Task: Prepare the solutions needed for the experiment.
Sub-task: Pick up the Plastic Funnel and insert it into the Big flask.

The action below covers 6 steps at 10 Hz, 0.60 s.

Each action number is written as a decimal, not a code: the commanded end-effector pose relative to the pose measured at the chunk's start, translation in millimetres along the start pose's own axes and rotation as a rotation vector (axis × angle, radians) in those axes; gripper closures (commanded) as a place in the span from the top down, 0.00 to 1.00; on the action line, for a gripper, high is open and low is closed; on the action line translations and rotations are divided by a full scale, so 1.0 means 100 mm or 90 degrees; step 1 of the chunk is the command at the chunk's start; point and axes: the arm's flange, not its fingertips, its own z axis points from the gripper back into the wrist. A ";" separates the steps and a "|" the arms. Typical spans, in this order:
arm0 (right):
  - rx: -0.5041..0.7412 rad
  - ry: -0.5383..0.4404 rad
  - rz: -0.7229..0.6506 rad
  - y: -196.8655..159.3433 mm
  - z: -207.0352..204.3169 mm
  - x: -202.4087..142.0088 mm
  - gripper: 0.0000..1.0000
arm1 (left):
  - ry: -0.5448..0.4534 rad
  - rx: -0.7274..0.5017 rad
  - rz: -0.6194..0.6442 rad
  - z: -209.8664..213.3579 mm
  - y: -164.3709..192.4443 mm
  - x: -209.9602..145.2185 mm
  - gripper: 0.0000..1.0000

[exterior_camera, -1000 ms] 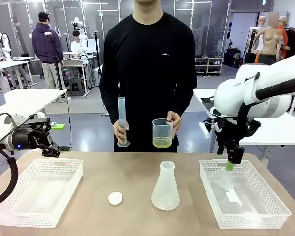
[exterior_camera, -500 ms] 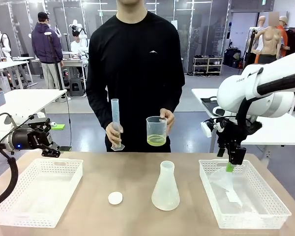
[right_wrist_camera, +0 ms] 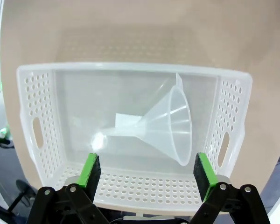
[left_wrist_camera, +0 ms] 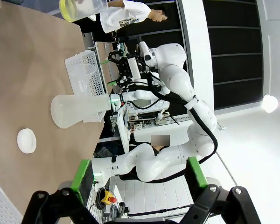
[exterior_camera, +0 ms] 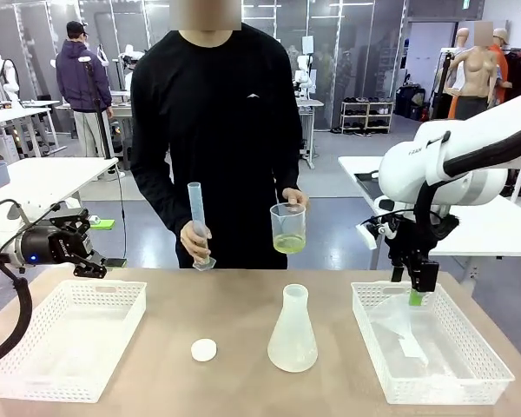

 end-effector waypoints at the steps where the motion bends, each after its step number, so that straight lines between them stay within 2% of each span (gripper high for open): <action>1: 0.030 0.039 0.005 -0.21 -0.01 -0.01 1.00 | 0.001 -0.001 0.000 0.00 -0.01 -0.01 1.00; 6: 0.102 -0.018 0.061 -0.36 -0.23 -0.10 1.00 | 0.001 -0.001 0.000 0.00 -0.01 -0.01 1.00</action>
